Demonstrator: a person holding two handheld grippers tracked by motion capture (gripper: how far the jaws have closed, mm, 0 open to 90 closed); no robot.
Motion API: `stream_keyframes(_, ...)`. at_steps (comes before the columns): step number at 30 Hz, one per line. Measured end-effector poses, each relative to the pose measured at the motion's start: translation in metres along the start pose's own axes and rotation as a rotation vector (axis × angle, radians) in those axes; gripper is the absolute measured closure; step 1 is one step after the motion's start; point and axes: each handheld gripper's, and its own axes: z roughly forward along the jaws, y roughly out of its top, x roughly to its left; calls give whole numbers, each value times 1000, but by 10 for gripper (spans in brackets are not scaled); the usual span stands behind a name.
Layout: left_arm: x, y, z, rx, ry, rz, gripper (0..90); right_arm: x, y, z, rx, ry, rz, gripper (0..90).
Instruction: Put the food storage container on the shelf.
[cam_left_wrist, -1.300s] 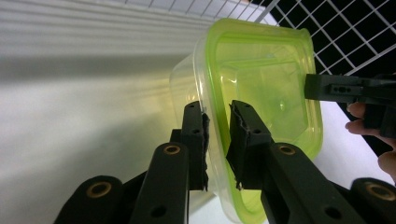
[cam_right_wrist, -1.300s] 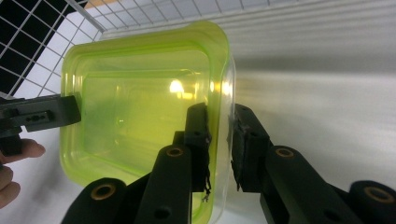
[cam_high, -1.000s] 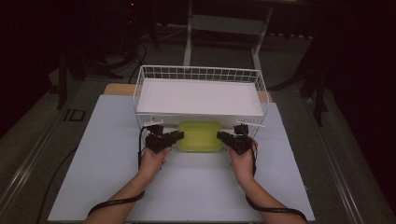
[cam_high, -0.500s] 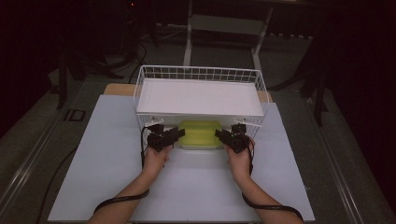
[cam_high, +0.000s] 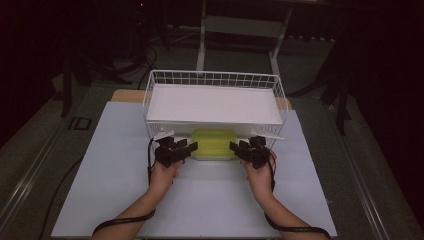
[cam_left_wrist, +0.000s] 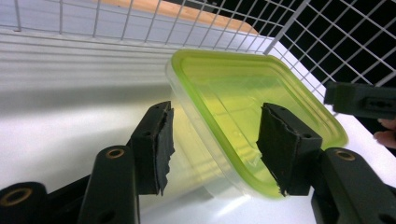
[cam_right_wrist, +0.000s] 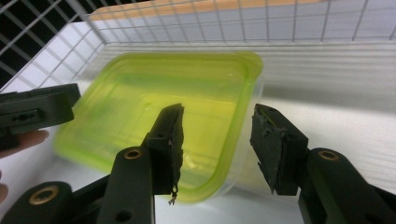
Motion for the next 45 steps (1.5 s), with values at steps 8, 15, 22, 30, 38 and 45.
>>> stream_keyframes(8,-11,-4,-33,-29,-13,71,393,30,-12,-26,8,93,-92,789)
stream_keyframes(15,-12,-8,-56,-36,-162,102,223,42,-27,-19,72,115,-125,900)
stream_keyframes(22,-15,-23,-61,-17,-149,141,4,48,-40,-2,126,114,-133,900)
stream_keyframes(30,-13,-32,-57,-23,-107,177,5,52,-41,24,149,106,-138,900)
stream_keyframes(38,-18,-35,-57,-59,-75,207,5,55,-35,43,142,74,-148,899)
stream_keyframes(45,-18,-37,-55,-52,-89,198,5,47,-23,57,130,48,-121,898)
